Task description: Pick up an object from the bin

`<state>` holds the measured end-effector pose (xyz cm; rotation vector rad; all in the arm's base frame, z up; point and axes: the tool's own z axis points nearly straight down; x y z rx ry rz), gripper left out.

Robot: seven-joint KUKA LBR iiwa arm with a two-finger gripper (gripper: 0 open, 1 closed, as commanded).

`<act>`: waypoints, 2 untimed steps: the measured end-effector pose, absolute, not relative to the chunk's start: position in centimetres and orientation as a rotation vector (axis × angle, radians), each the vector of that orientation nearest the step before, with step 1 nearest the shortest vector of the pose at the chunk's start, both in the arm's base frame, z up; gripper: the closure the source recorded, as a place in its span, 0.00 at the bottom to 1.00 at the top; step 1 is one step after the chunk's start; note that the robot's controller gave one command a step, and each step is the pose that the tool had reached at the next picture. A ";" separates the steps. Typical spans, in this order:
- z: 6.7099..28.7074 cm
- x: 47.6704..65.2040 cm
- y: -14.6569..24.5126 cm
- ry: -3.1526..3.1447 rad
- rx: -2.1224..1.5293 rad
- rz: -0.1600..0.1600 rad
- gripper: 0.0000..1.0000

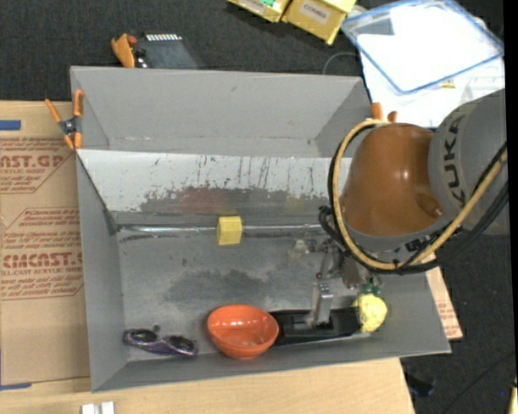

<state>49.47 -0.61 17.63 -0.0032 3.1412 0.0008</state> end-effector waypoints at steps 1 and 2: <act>13.1 49.6 2.6 3.120 -0.287 -0.002 0.00; 13.3 49.1 8.4 3.093 -0.508 0.004 0.00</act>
Offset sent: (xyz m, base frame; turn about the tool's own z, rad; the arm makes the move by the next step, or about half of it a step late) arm -0.0042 0.0870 -0.0449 -0.3187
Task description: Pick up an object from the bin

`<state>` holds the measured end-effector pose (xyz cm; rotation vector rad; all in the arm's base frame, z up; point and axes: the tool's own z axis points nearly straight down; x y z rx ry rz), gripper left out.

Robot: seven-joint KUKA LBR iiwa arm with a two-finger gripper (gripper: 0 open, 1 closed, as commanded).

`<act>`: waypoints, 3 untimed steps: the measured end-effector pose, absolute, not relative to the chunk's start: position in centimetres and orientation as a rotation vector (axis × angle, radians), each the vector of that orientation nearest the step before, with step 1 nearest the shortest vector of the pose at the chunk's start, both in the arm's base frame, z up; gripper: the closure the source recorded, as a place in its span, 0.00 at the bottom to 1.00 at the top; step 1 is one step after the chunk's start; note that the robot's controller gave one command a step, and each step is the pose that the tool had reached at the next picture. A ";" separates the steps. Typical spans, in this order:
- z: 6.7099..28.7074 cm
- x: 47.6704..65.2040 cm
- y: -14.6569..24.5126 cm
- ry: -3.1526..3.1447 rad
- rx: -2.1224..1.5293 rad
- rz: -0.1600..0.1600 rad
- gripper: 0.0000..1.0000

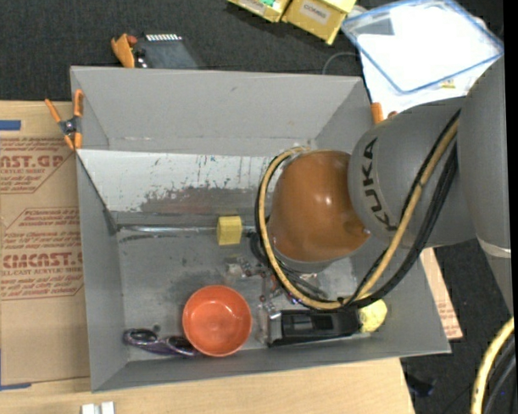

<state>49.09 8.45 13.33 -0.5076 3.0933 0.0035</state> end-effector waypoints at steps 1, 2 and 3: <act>11.2 47.9 12.3 3.050 -0.761 0.006 0.00; 7.1 48.8 14.8 2.917 -1.131 -0.001 0.00; 7.0 48.1 12.9 3.138 -0.148 0.005 1.00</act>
Offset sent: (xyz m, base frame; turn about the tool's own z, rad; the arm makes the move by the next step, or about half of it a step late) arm -0.0047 0.0634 -0.0633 -0.4204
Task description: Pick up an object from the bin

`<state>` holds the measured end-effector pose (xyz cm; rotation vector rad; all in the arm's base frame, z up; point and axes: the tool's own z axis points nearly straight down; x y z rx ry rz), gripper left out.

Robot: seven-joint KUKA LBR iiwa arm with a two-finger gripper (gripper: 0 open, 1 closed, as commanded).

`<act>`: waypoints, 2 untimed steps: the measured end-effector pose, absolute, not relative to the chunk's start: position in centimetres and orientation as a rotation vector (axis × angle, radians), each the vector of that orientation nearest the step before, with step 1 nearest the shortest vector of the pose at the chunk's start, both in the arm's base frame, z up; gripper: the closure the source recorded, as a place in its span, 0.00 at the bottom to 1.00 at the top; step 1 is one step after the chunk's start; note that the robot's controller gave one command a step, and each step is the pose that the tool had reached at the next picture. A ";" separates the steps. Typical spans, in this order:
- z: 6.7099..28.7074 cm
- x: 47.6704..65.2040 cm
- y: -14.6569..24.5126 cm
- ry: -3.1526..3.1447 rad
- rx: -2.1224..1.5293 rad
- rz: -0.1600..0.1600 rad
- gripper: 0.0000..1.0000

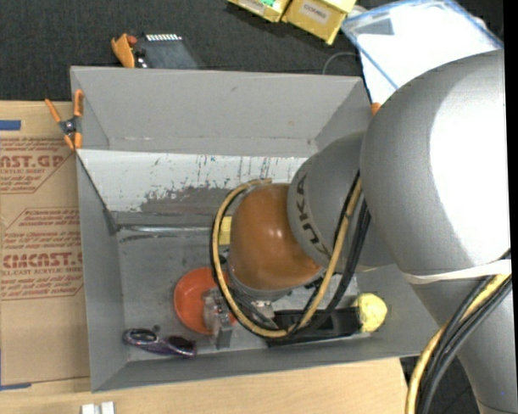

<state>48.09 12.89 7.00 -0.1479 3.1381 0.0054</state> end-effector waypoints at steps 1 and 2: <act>7.0 48.1 12.9 3.138 -0.148 0.005 1.00; 9.4 48.0 12.9 3.142 -0.149 0.005 1.00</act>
Offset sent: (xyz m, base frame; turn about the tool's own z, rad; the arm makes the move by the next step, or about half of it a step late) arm -0.0002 0.0000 0.0382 -0.0001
